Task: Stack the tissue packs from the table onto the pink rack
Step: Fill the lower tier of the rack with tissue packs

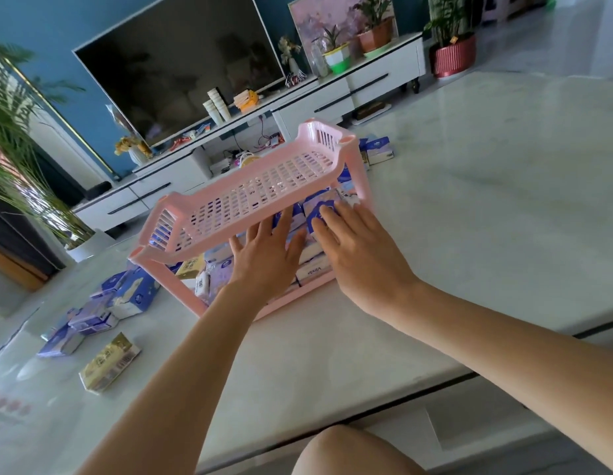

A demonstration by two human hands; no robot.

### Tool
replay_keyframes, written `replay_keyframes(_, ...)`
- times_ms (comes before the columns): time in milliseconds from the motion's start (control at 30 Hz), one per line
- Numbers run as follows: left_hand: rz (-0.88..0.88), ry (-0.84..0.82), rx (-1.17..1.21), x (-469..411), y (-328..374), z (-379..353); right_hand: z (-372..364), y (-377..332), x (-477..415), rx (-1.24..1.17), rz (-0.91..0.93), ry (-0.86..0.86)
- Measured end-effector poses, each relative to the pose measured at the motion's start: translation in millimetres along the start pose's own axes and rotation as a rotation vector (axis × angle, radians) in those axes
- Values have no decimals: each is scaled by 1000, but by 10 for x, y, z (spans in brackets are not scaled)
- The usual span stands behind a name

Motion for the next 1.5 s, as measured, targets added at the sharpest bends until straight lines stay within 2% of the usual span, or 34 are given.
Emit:
replay_keyframes(67,-7,5,9,4,-12,11,7,-17,-48,43,-28,-113)
replay_keyframes(200,2,7,52,0,-41,-14,-44,-50,-140,11,34,-278)
replay_keyframes(433,20,6,52,-11,-63,-80,-79,-48,-398,75,-2,-383)
replay_keyframes(667,33,-31,67,-40,-85,-72,-200,28,-553,-121,-162,-490)
replay_keyframes(900,36,-7,106,-85,-101,-53,-289,35,-683,-145,-280,-594)
replay_keyframes(1033,61,97,258,-62,-145,10,-246,17,-697,-156,-268,-565)
replay_keyframes(1133,17,247,222,74,-182,53,-202,-30,-626,-85,-135,-468)
replay_keyframes(1267,-4,94,126,214,-186,-24,-156,-115,-480,0,24,-434)
replay_keyframes(1500,16,40,107,169,-138,-43,-102,-127,-417,-71,-4,-439)
Point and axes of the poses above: each hand's wrist, its own x-axis away from the middle knuckle, its own z-axis out of the back of the hand, y = z × x, the point moved 4 cm from there along -x, towards the middle knuckle, and after that the axes turned 15 degrees about y, right-handed, at the moved point
